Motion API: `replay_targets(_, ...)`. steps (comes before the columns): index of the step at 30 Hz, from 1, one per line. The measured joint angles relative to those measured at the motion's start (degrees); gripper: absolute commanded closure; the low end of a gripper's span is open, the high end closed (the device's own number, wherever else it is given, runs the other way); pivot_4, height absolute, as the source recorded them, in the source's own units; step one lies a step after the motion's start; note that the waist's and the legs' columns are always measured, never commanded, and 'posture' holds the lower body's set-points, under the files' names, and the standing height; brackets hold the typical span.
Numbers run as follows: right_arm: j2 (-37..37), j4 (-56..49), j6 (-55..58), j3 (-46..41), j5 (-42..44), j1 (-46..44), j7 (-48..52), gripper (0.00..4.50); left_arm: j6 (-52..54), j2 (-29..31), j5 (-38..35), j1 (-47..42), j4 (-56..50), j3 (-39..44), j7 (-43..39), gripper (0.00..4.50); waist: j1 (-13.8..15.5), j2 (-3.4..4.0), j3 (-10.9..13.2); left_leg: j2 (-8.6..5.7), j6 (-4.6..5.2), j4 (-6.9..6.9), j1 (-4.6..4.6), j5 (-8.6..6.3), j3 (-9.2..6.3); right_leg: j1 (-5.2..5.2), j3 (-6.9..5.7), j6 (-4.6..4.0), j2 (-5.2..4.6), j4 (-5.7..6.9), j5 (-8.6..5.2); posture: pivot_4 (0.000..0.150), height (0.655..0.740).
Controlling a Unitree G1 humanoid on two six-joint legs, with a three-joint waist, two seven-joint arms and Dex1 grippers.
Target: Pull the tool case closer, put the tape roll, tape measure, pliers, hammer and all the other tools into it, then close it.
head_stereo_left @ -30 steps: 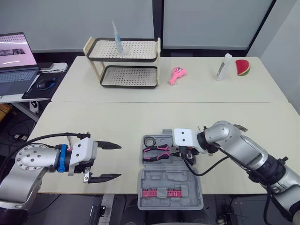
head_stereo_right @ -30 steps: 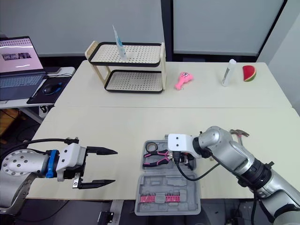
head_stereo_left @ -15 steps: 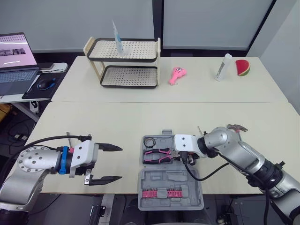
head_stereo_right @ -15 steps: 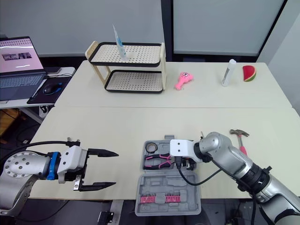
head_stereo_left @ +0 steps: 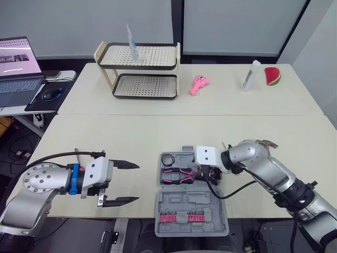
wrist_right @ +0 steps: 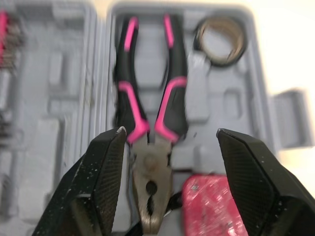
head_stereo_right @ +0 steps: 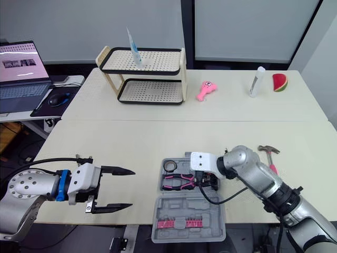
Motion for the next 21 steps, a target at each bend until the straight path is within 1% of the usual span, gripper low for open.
replay_targets(3, 2.7, -1.6, 0.0, -2.7, 1.7, 0.1, -1.7, 1.89, 0.1, -0.6, 0.0, 0.0, 0.0, 0.0, 0.2, 0.00, 0.0, -0.01, 0.0, 0.01, 0.00, 0.00, 0.01, 0.00, 0.00, 0.00, 0.00, 0.00, 0.01, 0.03, 0.00, 0.150, 0.7290)
replay_targets(4, 3.9, -1.8, 0.0, -2.9, 2.0, 0.4, -2.8, 2.13, 0.3, -0.8, 0.0, -0.1, 0.0, 0.0, 0.3, 0.00, 0.0, -0.03, 0.0, 0.01, 0.00, 0.00, 0.01, 0.00, 0.00, 0.00, 0.00, 0.00, 0.01, 0.04, 0.00, 0.150, 0.7290)
replay_targets(7, 6.6, -1.2, -0.5, -2.1, 1.6, 2.6, -5.7, 2.65, 0.8, -0.9, -0.1, -0.9, 0.1, -0.1, 1.0, 0.00, 0.1, -0.05, 0.0, -0.01, 0.00, 0.01, 0.01, 0.00, 0.00, 0.00, 0.00, 0.00, 0.00, 0.04, 0.00, 0.150, 0.7290)
replay_targets(13, 8.9, 3.4, -1.4, 0.2, -1.8, 4.7, -10.3, 3.61, 1.6, -0.9, -0.2, -1.6, 0.1, -0.1, 1.2, 0.00, -0.1, -0.05, 0.0, 0.02, -0.01, 0.02, 0.02, 0.01, 0.02, -0.06, 0.01, 0.00, 0.04, 0.15, 0.00, 0.150, 0.7290)
replay_targets(19, 11.2, 6.9, -1.5, 1.8, -3.5, 4.8, -12.6, 4.41, 1.7, -0.9, -0.4, -1.6, 0.1, -0.1, 1.1, 0.00, -0.1, -0.06, 0.0, 0.02, -0.02, 0.03, 0.03, 0.01, 0.02, -0.07, 0.02, 0.00, 0.04, 0.21, 0.00, 0.150, 0.7290)
replay_targets(21, 11.4, 8.2, -1.6, 2.5, -4.2, 4.8, -12.8, 4.50, 1.7, -0.9, -0.4, -1.5, 0.1, -0.1, 1.1, 0.00, -0.1, -0.06, 0.0, 0.01, -0.02, 0.03, 0.03, 0.01, 0.02, -0.07, 0.02, 0.00, 0.04, 0.22, 0.00, 0.150, 0.7290)
